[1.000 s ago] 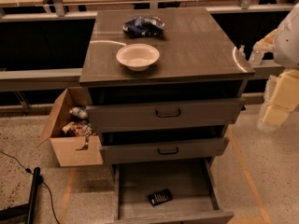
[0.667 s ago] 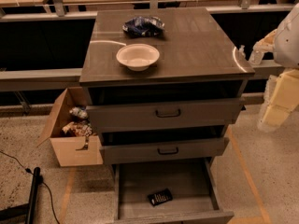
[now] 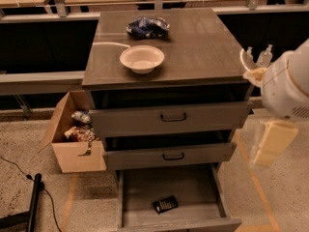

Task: Pick rxbar chocolate from bottom drawer and place on counter

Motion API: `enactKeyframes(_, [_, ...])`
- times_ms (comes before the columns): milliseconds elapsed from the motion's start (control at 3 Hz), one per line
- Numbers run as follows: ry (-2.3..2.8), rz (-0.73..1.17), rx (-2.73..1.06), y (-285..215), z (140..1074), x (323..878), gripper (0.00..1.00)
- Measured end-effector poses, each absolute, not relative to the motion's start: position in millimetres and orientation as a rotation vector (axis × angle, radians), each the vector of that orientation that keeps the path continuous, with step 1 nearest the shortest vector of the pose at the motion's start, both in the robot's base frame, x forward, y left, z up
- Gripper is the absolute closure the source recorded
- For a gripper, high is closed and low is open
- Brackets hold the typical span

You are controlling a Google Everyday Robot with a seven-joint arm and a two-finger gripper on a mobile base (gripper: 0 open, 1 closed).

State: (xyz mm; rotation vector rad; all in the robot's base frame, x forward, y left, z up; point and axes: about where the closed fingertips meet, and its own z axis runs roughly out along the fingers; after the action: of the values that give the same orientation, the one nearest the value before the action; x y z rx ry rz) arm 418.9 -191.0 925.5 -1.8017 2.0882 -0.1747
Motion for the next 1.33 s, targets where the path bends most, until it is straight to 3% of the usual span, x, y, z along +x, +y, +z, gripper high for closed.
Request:
enactKeyframes(667, [1.89,-0.156,-1.952,-130.6,813.1,388.9,0.0])
enactKeyframes(1333, [1.892,-0.158,-1.952,-130.3,780.0,383.2,0.0])
